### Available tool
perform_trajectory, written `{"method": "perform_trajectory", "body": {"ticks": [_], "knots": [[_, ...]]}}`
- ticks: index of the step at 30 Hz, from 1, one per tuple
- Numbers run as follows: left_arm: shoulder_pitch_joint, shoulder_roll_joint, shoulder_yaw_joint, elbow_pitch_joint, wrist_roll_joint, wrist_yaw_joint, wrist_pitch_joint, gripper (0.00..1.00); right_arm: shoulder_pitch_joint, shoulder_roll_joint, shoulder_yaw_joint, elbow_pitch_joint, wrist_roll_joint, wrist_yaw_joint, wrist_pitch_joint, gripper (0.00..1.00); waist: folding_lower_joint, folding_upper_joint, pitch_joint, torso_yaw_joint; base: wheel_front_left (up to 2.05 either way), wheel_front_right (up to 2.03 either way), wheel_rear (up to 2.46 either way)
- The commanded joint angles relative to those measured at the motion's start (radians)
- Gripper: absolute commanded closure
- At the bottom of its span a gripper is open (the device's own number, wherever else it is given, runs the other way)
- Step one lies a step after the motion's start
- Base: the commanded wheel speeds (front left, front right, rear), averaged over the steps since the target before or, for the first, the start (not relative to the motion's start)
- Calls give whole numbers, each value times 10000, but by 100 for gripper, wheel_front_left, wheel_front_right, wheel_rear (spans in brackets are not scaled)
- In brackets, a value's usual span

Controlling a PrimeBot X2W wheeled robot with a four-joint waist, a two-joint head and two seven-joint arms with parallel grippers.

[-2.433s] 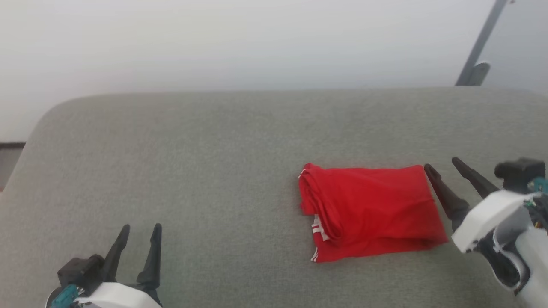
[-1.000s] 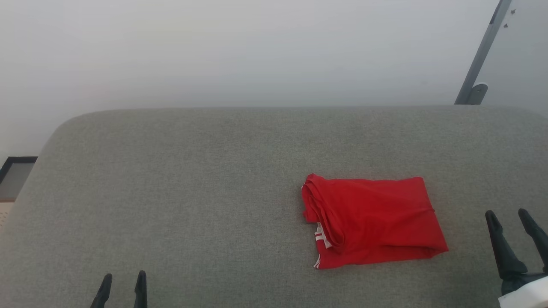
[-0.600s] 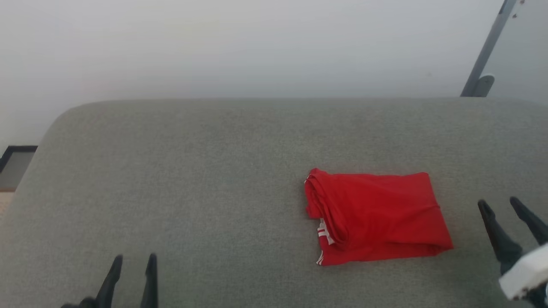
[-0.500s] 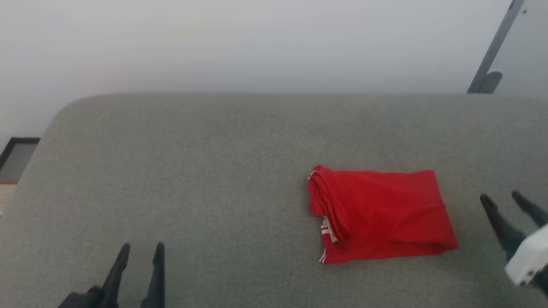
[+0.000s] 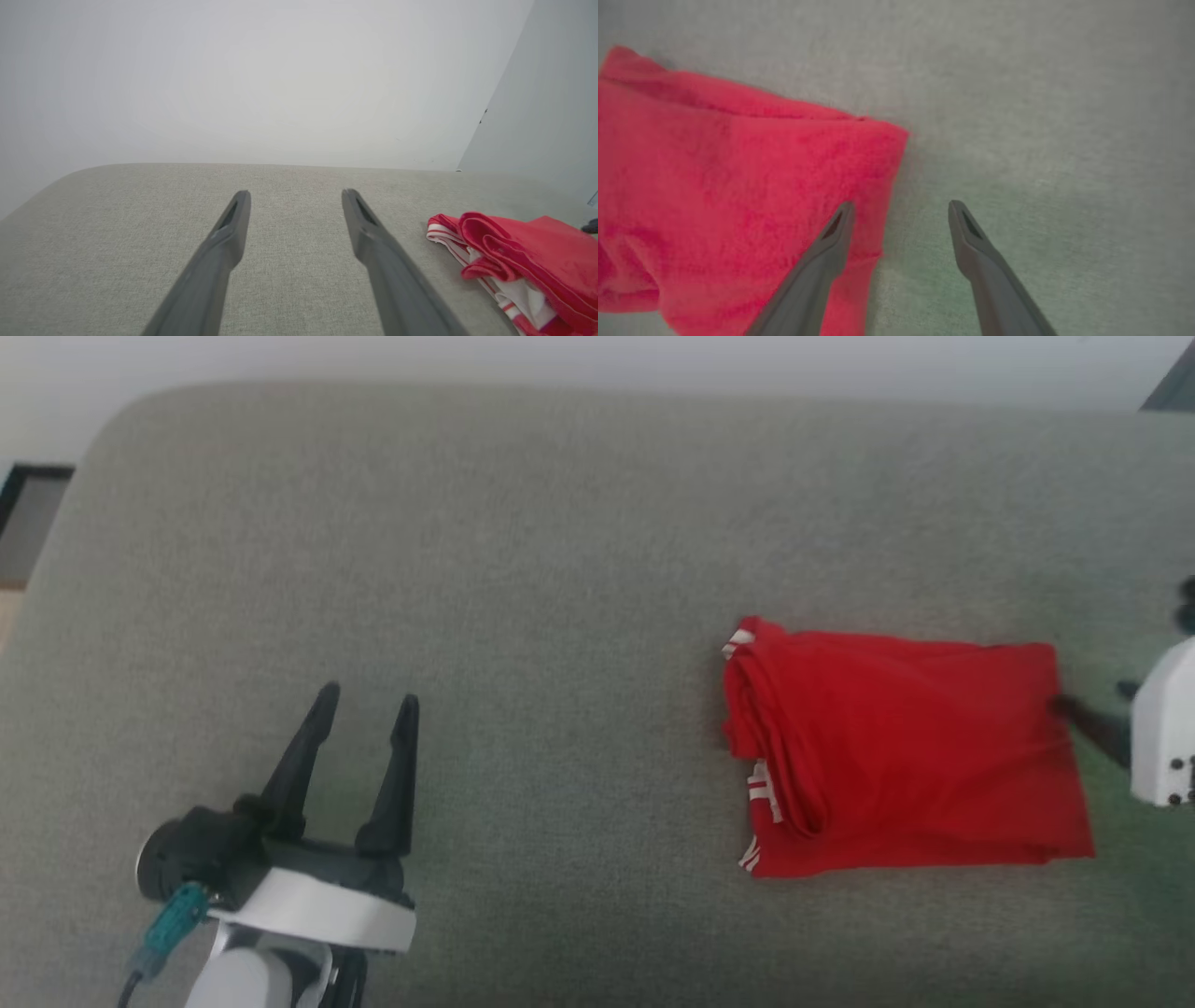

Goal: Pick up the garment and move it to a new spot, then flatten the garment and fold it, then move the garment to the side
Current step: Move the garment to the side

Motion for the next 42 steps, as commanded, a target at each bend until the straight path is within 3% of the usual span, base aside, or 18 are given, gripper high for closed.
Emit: {"method": "perform_trajectory", "body": {"ticks": [1, 11, 12, 13, 15, 24, 29, 35, 42], "knots": [[-341, 56, -132, -39, -80, -19, -42, 0, -307, -114, 419, 131, 240, -1, 746, 0, 0, 0, 577, 243, 0, 0, 0], [-1236, 340, -624, -46, -190, -19, -42, 0, -685, -8, 1311, 437, 751, 1, 2337, 0, 0, 0, 1407, 300, 0, 0, 0], [-1315, 358, -660, -17, -178, -19, -42, 0, -725, 16, 1349, 416, 768, 1, 2294, 23, 0, 0, 1469, 283, 0, 0, 0], [-1395, 374, -714, 4, -198, -19, -42, 0, -753, 58, 1377, 380, 818, 1, 2221, 65, 0, 0, 1515, 265, 0, 0, 0], [-1540, 445, -751, 47, -174, -19, -42, 0, -774, 115, 1396, 327, 886, 1, 2052, 100, 0, 0, 1582, 196, 0, 0, 0], [-1879, 830, -767, -43, -205, -19, -42, 0, -967, -347, 829, -148, 1334, -12, 807, 100, 0, 0, 1787, -697, 0, 0, 0], [-2568, 1261, -1127, -266, -157, -19, -41, 0, -876, -1133, -148, -58, 1382, -6, -53, 100, 0, 0, 2304, -1540, 0, 0, 0], [-3882, 1749, -1830, -302, -242, -17, -42, 0, -1027, -1766, -1428, 780, 1139, -6, -1028, 100, 0, 0, 3151, -2282, 0, 0, 0], [-5871, 2105, -2476, -316, -389, -19, -42, 0, -2024, -2179, -2063, 2001, 518, -6, -1964, 100, 0, 0, 4240, -2685, 0, 0, 0]]}}
